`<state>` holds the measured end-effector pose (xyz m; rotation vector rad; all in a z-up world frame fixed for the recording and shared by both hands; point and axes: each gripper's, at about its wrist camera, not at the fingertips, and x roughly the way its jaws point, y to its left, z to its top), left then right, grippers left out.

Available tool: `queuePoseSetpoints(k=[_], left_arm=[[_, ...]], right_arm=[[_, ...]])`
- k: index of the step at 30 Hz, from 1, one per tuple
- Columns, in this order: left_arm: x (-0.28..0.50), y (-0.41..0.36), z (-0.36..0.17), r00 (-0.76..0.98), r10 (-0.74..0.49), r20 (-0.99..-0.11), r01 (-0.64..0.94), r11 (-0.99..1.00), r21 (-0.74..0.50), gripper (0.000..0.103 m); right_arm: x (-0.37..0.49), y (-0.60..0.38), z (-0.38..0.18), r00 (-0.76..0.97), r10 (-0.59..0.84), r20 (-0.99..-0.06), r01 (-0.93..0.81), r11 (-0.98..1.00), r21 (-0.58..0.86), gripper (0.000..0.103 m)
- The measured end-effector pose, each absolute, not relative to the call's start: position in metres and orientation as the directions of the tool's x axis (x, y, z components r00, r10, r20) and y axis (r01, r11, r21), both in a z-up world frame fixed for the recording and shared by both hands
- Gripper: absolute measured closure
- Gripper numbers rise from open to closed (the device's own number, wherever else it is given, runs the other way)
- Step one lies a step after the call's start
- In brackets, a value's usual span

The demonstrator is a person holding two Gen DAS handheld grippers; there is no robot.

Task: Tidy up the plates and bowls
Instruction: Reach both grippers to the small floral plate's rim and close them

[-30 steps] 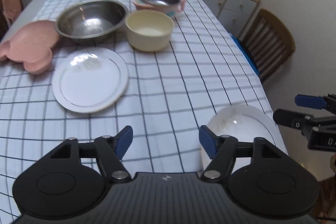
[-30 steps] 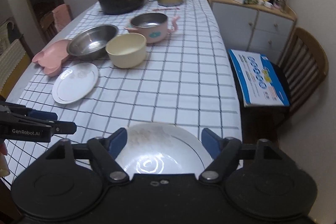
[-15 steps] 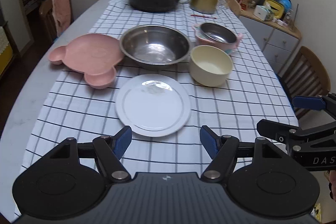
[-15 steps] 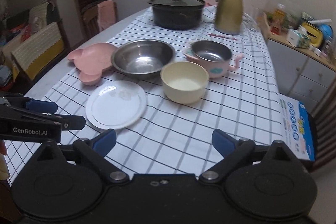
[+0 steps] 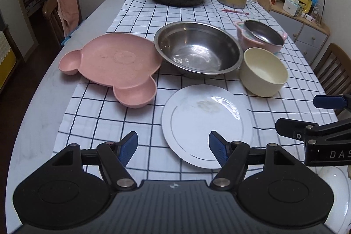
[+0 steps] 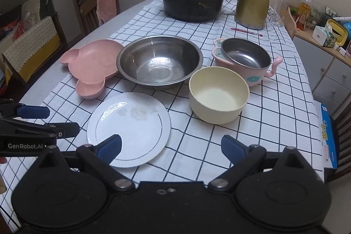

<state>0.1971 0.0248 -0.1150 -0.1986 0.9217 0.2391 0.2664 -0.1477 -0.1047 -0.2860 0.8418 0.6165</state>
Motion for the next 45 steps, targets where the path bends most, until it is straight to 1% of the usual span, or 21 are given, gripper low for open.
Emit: queuePoseSetpoints(k=[3,5,10,15,19,21,23,24,26,27,29,30,31,32,33,35,37,41,43,45], left_arm=[[0.208,0.037,-0.125,0.573,0.104,-0.813,-0.275,0.959,-0.071,0.032],[0.215,0.043,-0.131,0.567,0.099,-0.818,-0.261,0.963,-0.065,0.032],[0.232,0.056,-0.148,0.550,0.065,-0.833,-0.234,0.969,-0.079,0.032],[0.246,0.067,-0.164,0.523,0.024,-0.852,-0.221,0.969,-0.109,0.032],[0.255,0.073,-0.172,0.507,-0.013,-0.862,-0.225,0.963,-0.147,0.033],[0.257,0.074,-0.174,0.503,-0.025,-0.864,-0.223,0.962,-0.158,0.033],[0.258,0.074,-0.175,0.500,-0.034,-0.865,-0.216,0.963,-0.163,0.034],[0.260,0.075,-0.175,0.498,-0.041,-0.866,-0.214,0.962,-0.169,0.039],[0.262,0.077,-0.176,0.495,-0.055,-0.867,-0.215,0.959,-0.183,0.042],[0.262,0.077,-0.176,0.495,-0.052,-0.868,-0.217,0.959,-0.181,0.043],[0.264,0.079,-0.177,0.492,-0.058,-0.869,-0.213,0.959,-0.185,0.049],[0.265,0.079,-0.178,0.487,-0.065,-0.871,-0.215,0.958,-0.191,0.054],[0.266,0.081,-0.178,0.483,-0.072,-0.873,-0.217,0.956,-0.199,0.058],[0.266,0.081,-0.179,0.481,-0.081,-0.873,-0.217,0.954,-0.208,0.060],[0.266,0.082,-0.179,0.481,-0.086,-0.873,-0.216,0.953,-0.213,0.062],[0.266,0.082,-0.179,0.482,-0.093,-0.871,-0.214,0.952,-0.220,0.064],[0.267,0.084,-0.179,0.483,-0.102,-0.870,-0.215,0.949,-0.231,0.069],[0.268,0.091,-0.181,0.484,-0.133,-0.865,-0.223,0.937,-0.269,0.075],[0.267,0.094,-0.181,0.482,-0.152,-0.863,-0.228,0.929,-0.291,0.083],[0.266,0.097,-0.182,0.481,-0.182,-0.858,-0.228,0.919,-0.323,0.086]], right_arm=[[0.274,-0.134,-0.115,0.507,0.366,-0.780,-0.593,0.805,-0.007,0.006],[0.280,-0.126,-0.122,0.502,0.351,-0.790,-0.582,0.813,-0.008,0.008],[0.293,-0.115,-0.137,0.482,0.326,-0.813,-0.551,0.834,0.008,0.010],[0.305,-0.109,-0.153,0.438,0.325,-0.839,-0.528,0.847,0.052,0.018],[0.315,-0.105,-0.165,0.398,0.321,-0.859,-0.517,0.853,0.079,0.029],[0.319,-0.103,-0.169,0.380,0.326,-0.866,-0.509,0.855,0.099,0.032],[0.322,-0.103,-0.171,0.367,0.335,-0.868,-0.502,0.857,0.119,0.037],[0.323,-0.104,-0.173,0.360,0.337,-0.870,-0.497,0.859,0.128,0.039],[0.327,-0.105,-0.176,0.339,0.346,-0.875,-0.486,0.861,0.152,0.051],[0.328,-0.106,-0.177,0.329,0.352,-0.876,-0.481,0.861,0.166,0.053],[0.330,-0.105,-0.179,0.315,0.359,-0.878,-0.472,0.862,0.183,0.058],[0.331,-0.106,-0.179,0.311,0.363,-0.878,-0.469,0.863,0.190,0.059],[0.333,-0.106,-0.180,0.306,0.366,-0.879,-0.466,0.862,0.197,0.062],[0.333,-0.105,-0.180,0.299,0.369,-0.880,-0.463,0.862,0.204,0.066],[0.334,-0.105,-0.181,0.293,0.371,-0.881,-0.460,0.862,0.211,0.067],[0.336,-0.106,-0.182,0.283,0.378,-0.881,-0.456,0.862,0.224,0.072],[0.337,-0.106,-0.183,0.277,0.382,-0.881,-0.451,0.862,0.232,0.073],[0.340,-0.108,-0.184,0.272,0.389,-0.880,-0.437,0.865,0.247,0.077],[0.341,-0.111,-0.185,0.269,0.393,-0.879,-0.432,0.865,0.255,0.081],[0.343,-0.115,-0.186,0.264,0.403,-0.876,-0.417,0.867,0.273,0.084]])
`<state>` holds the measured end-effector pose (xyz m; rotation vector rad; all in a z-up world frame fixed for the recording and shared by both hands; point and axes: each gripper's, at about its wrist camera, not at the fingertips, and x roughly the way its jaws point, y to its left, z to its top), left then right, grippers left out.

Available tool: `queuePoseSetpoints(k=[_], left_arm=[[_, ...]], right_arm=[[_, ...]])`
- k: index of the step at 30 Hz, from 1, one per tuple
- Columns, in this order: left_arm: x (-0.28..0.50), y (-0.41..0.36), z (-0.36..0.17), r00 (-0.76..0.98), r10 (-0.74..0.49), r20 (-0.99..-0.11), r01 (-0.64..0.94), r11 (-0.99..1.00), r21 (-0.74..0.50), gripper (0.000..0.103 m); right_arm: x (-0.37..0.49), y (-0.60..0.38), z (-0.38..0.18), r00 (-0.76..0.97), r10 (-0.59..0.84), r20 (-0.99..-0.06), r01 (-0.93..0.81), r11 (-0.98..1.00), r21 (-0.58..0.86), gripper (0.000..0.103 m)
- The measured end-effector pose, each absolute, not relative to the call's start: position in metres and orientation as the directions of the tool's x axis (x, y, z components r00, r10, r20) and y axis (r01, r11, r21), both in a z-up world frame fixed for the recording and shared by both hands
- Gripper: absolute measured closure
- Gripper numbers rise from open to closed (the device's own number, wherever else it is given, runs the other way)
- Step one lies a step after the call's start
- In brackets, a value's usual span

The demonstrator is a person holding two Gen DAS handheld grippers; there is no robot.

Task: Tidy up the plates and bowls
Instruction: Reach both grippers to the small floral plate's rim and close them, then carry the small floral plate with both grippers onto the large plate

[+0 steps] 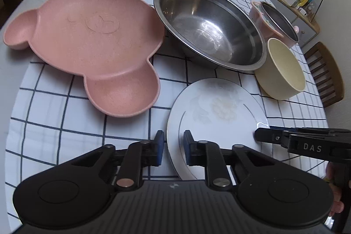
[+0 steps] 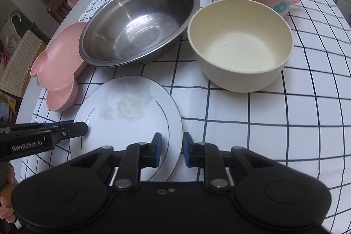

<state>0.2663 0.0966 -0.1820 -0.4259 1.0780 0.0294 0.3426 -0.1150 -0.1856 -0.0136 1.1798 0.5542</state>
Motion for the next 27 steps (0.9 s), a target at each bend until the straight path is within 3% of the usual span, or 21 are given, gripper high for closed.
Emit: queuePoseSetpoints(k=[27], left_arm=[[0.242,0.077,-0.169,0.490,-0.243,-0.837,-0.141,0.925,-0.352,0.091]], right_arm=[[0.308,-0.149,-0.169,0.299,0.409,-0.862,-0.325,0.893,0.311,0.091]])
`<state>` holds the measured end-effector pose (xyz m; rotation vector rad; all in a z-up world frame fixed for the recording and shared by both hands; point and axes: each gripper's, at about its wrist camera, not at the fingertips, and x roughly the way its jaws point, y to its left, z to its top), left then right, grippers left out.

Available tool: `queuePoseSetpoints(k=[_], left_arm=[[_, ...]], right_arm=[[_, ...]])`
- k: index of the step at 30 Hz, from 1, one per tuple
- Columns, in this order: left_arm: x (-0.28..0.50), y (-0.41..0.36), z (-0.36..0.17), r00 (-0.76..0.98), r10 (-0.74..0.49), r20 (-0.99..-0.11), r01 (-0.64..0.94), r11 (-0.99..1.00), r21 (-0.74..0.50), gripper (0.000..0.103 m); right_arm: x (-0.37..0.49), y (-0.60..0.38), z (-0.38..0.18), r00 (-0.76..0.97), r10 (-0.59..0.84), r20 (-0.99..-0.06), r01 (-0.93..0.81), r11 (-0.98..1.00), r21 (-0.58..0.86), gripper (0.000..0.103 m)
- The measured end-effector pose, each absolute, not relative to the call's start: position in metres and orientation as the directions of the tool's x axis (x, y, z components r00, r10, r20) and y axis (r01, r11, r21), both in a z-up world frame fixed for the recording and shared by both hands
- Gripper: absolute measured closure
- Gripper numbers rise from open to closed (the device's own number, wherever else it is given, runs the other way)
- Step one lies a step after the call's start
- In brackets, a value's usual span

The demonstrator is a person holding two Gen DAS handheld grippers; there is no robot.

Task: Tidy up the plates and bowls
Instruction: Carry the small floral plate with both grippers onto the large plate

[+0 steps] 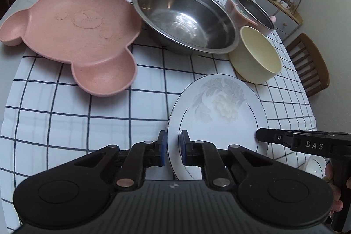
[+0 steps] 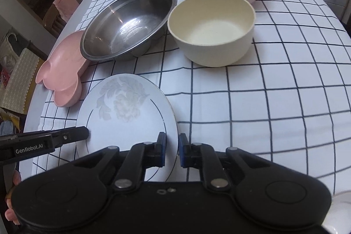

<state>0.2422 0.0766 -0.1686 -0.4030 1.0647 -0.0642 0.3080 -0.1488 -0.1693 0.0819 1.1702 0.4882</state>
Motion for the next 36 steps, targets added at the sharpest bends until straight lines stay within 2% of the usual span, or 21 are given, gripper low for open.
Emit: queuePoseSetpoints(k=[15,36], left_arm=[[0.216,0.018,-0.134,0.466,-0.316,-0.827,-0.044,0.925,-0.378,0.091],[0.198,-0.150,-0.124,0.391,-0.371,-0.842,0.166,0.928,-0.332,0.091]], right_arm=[[0.259,-0.215,-0.129,0.337,0.394,-0.855,-0.226,0.916,0.333,0.093],[0.195,-0.378,-0.122,0.374,0.366,-0.852,-0.062,0.927,0.370,0.093]])
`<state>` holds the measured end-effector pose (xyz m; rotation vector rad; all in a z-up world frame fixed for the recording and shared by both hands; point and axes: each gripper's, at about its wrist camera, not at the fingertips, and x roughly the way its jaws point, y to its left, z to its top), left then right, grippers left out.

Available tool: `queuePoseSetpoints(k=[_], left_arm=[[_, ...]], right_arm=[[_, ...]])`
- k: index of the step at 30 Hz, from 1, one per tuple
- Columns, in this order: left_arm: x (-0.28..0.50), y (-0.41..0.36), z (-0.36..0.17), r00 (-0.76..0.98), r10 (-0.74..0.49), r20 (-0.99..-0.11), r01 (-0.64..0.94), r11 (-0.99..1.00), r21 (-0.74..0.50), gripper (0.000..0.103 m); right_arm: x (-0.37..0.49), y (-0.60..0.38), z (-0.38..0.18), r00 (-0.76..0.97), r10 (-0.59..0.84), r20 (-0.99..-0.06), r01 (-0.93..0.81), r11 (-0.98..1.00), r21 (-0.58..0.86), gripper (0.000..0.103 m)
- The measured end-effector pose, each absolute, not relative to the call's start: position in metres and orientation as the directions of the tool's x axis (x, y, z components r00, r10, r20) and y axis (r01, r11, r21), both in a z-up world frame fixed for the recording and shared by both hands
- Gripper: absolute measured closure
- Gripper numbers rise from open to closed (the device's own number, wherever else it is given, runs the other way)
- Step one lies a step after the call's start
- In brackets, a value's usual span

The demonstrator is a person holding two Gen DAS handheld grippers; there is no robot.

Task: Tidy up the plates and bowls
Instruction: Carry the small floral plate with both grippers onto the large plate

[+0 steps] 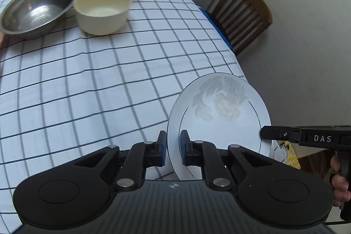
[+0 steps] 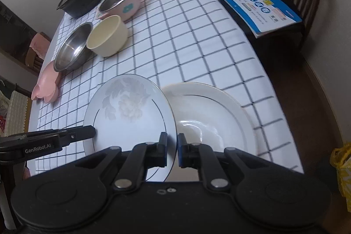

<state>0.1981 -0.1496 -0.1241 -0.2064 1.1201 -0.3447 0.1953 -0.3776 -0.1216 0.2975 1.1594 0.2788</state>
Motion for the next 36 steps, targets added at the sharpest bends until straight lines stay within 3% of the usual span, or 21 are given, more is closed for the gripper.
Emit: queuePoseSetpoints(k=[11,36], left_arm=[[0.201,-0.197,-0.150,0.326,-0.341,-0.882,0.199,0.937,-0.289,0.091],[0.204,-0.212,-0.167,0.308,-0.250,-0.918,0.196,0.961,-0.196,0.091]], right_arm=[[0.184,-0.426,-0.151,0.340,0.352,-0.872,-0.013,0.929,0.370,0.093],[0.197,-0.434,-0.173,0.288,0.391,-0.874,-0.065,0.919,0.389,0.094]])
